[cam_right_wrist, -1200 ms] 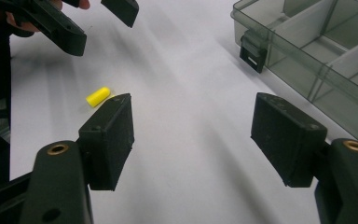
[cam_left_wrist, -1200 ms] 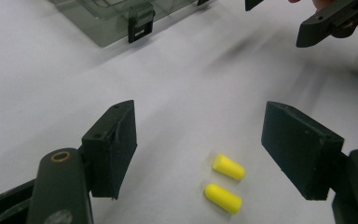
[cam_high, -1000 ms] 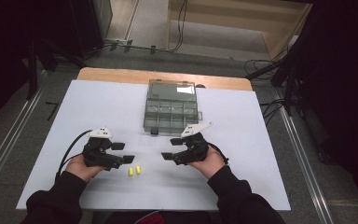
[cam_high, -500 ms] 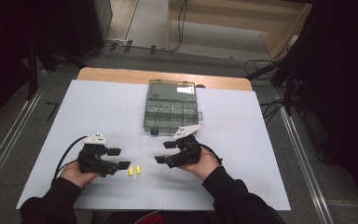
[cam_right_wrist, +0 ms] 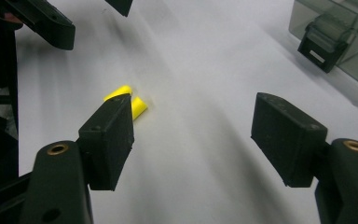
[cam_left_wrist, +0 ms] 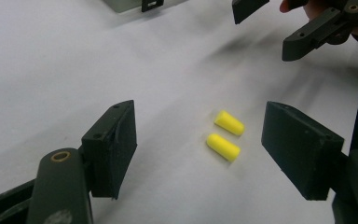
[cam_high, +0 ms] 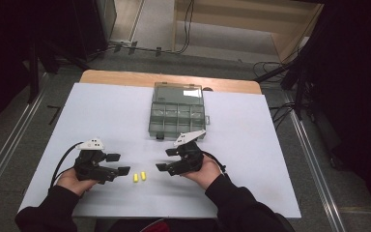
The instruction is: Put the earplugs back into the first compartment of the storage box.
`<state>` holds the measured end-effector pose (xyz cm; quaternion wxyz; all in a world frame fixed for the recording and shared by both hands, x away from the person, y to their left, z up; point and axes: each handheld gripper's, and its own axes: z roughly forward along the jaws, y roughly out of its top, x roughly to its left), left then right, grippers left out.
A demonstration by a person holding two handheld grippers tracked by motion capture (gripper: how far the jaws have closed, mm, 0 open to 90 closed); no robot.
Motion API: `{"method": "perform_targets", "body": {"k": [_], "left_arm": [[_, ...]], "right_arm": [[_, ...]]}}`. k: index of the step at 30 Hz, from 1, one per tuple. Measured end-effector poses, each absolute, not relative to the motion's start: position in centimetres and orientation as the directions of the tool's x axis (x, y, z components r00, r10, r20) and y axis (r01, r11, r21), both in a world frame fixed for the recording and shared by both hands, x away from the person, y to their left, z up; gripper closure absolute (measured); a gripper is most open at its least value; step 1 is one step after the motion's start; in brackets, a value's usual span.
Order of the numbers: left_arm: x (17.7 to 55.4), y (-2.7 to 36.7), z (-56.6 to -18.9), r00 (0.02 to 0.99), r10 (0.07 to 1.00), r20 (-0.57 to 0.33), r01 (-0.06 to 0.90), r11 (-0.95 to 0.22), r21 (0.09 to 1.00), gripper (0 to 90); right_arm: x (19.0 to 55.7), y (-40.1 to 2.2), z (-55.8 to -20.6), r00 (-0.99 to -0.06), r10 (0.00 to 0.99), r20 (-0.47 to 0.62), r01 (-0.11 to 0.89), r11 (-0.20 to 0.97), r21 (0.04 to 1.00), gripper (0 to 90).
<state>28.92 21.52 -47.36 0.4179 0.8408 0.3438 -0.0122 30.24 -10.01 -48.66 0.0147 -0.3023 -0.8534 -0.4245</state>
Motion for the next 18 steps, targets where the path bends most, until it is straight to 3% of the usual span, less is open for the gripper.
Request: {"method": "perform_targets", "body": {"k": [18], "left_arm": [[29.5,22.2,-47.4,0.76,0.579,-0.296,0.588,-0.418,0.692,26.8]], "right_arm": [[29.8,-7.6,-49.6,-0.82,0.492,0.292,0.533,0.469,0.704,29.6]]}}
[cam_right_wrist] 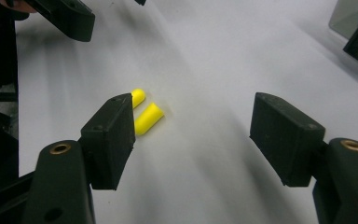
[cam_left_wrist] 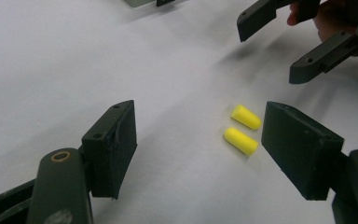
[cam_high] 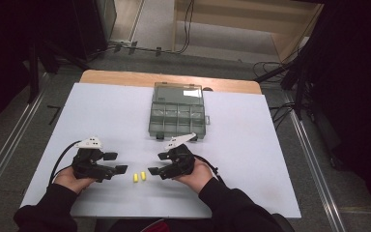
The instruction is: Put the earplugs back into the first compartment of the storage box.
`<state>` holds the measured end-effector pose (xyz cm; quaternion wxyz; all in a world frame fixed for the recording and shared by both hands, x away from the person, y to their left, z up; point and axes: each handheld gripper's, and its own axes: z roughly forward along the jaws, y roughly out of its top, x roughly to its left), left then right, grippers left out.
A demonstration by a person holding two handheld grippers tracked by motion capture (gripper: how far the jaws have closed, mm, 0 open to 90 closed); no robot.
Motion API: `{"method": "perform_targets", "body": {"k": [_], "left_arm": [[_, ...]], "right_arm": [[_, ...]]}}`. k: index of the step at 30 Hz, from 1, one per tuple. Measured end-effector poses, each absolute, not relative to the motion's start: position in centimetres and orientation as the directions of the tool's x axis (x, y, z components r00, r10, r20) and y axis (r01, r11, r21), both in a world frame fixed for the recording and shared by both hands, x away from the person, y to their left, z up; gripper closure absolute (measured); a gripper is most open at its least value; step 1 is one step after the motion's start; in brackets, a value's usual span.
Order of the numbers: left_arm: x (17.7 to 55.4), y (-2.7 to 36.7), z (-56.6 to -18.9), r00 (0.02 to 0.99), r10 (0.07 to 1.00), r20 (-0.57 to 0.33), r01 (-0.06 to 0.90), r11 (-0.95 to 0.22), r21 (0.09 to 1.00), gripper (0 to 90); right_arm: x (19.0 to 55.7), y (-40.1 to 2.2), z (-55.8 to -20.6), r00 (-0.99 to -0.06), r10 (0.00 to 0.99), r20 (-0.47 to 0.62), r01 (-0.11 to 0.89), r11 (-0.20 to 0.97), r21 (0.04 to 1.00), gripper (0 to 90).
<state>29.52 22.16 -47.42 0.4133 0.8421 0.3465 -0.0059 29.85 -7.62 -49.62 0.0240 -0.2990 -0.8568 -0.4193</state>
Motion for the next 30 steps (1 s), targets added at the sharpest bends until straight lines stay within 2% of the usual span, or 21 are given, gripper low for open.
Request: {"method": "perform_targets", "body": {"k": [18,30], "left_arm": [[29.6,22.4,-47.4,0.762,0.573,-0.3,0.587,-0.417,0.694,26.8],[29.6,22.3,-47.4,0.764,0.575,-0.293,0.585,-0.424,0.692,26.8]], "right_arm": [[29.4,-4.8,-50.2,-0.826,0.495,0.271,0.531,0.521,0.668,37.8],[29.1,-3.7,-50.2,-0.84,0.483,0.248,0.513,0.556,0.655,53.9]]}}
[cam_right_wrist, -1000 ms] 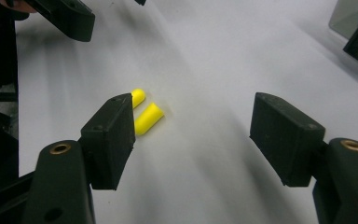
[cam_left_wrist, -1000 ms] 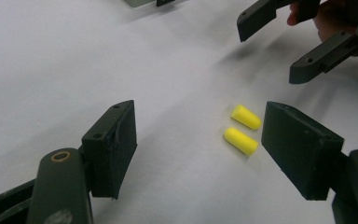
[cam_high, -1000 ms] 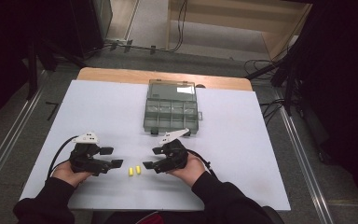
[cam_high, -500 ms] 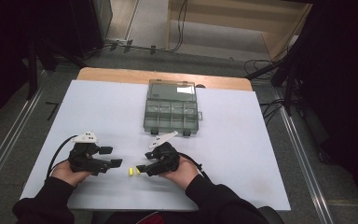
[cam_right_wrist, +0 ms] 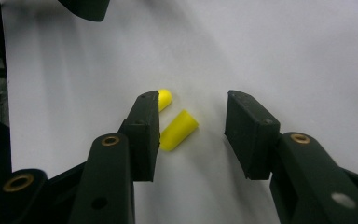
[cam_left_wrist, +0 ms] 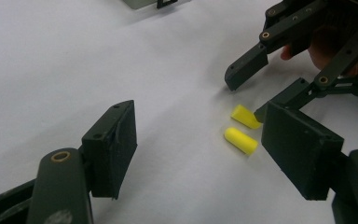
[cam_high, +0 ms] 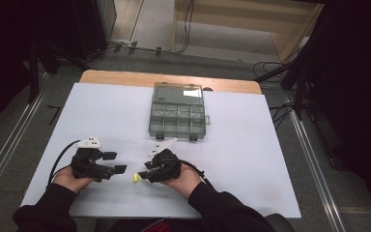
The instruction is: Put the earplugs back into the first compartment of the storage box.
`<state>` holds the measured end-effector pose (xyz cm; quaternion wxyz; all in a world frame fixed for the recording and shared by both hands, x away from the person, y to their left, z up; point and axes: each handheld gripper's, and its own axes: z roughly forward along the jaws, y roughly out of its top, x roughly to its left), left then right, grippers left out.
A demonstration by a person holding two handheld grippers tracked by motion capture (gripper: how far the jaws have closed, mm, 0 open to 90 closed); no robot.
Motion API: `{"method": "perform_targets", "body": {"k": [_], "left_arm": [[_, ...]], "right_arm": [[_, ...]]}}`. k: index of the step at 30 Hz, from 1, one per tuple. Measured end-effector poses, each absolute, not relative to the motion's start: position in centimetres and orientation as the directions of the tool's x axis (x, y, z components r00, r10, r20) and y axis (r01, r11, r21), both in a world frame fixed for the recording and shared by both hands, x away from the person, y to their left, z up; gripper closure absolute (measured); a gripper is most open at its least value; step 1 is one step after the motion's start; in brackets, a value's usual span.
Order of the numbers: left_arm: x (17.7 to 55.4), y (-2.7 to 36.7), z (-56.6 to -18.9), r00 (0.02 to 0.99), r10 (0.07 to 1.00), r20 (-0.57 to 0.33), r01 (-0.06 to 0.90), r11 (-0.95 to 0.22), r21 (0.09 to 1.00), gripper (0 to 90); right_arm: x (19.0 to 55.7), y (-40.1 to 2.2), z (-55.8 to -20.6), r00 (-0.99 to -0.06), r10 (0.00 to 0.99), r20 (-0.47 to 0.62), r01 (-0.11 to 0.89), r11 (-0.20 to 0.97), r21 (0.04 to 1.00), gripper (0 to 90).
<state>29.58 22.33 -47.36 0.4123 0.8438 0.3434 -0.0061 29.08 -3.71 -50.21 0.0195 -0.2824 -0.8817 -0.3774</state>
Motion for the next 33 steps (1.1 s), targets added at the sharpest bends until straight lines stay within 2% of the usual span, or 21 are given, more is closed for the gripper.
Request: {"method": "perform_targets", "body": {"k": [7,14,17,23,33], "left_arm": [[29.6,22.4,-47.4,0.764,0.572,-0.298,0.585,-0.42,0.694,26.8],[29.6,22.3,-47.4,0.765,0.573,-0.294,0.583,-0.424,0.693,26.8],[29.6,22.4,-47.4,0.764,0.572,-0.297,0.586,-0.424,0.691,26.8],[29.6,22.4,-47.4,0.764,0.572,-0.298,0.586,-0.422,0.692,26.8],[29.5,22.4,-47.3,0.764,0.572,-0.297,0.586,-0.424,0.691,26.8]], "right_arm": [[28.8,-3.1,-50.4,-0.847,0.475,0.238,0.505,0.579,0.64,61.7],[28.5,-2.7,-50.4,-0.861,0.461,0.215,0.482,0.604,0.635,73.8],[28.6,-2.7,-50.5,-0.858,0.454,0.239,0.493,0.602,0.628,79.1],[28.9,-2.8,-50.4,-0.829,0.466,0.31,0.55,0.573,0.607,81.3],[29.1,-3.4,-49.9,-0.837,0.452,0.308,0.537,0.572,0.62,81.2]]}}
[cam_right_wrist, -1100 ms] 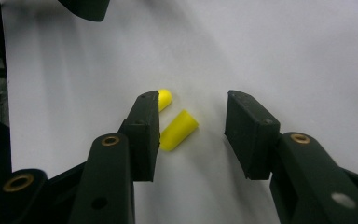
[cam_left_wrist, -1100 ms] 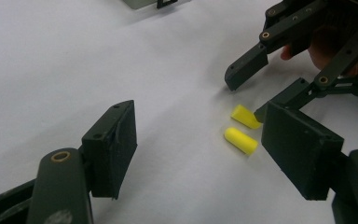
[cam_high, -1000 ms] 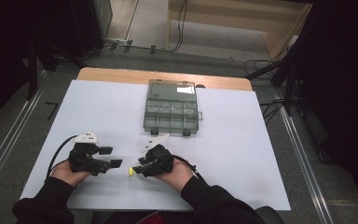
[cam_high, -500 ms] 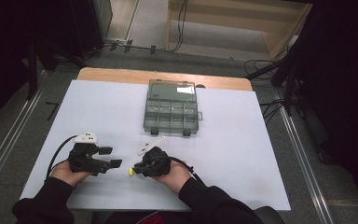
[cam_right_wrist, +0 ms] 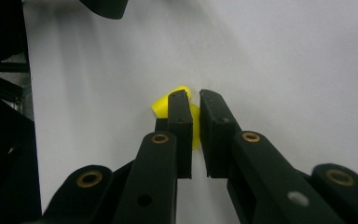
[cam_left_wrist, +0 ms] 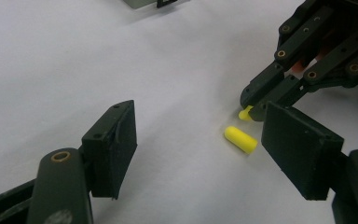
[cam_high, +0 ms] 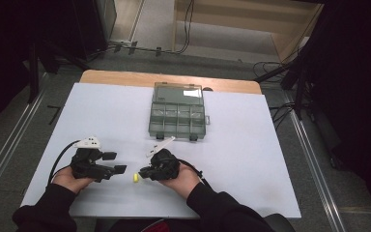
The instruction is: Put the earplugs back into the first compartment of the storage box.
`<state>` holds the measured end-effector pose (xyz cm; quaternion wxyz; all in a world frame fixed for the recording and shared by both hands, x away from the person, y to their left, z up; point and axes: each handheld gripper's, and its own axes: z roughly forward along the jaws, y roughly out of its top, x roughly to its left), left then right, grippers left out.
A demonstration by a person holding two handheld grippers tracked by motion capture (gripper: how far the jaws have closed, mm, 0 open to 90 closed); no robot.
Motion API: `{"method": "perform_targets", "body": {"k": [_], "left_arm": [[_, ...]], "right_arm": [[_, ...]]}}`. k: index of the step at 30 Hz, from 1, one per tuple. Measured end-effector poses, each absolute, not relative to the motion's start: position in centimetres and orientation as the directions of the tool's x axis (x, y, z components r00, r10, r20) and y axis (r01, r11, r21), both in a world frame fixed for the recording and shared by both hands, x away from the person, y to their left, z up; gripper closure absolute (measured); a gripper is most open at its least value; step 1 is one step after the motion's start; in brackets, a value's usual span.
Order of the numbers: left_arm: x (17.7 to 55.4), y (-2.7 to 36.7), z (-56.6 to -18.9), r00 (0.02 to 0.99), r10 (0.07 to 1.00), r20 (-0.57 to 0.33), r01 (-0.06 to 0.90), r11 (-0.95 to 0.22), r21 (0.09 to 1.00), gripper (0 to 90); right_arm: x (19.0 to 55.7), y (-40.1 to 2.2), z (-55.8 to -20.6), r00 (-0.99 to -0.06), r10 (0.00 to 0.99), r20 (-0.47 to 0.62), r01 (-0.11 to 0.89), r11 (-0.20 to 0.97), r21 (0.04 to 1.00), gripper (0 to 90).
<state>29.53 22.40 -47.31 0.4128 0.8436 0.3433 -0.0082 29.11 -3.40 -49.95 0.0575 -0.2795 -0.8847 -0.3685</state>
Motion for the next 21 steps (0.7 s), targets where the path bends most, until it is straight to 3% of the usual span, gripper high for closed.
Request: {"method": "perform_targets", "body": {"k": [21], "left_arm": [[29.7,22.1,-47.4,0.772,0.561,-0.299,0.582,-0.433,0.688,26.8]], "right_arm": [[30.3,-5.8,-48.8,-0.818,0.489,0.304,0.554,0.525,0.646,81.0]]}}
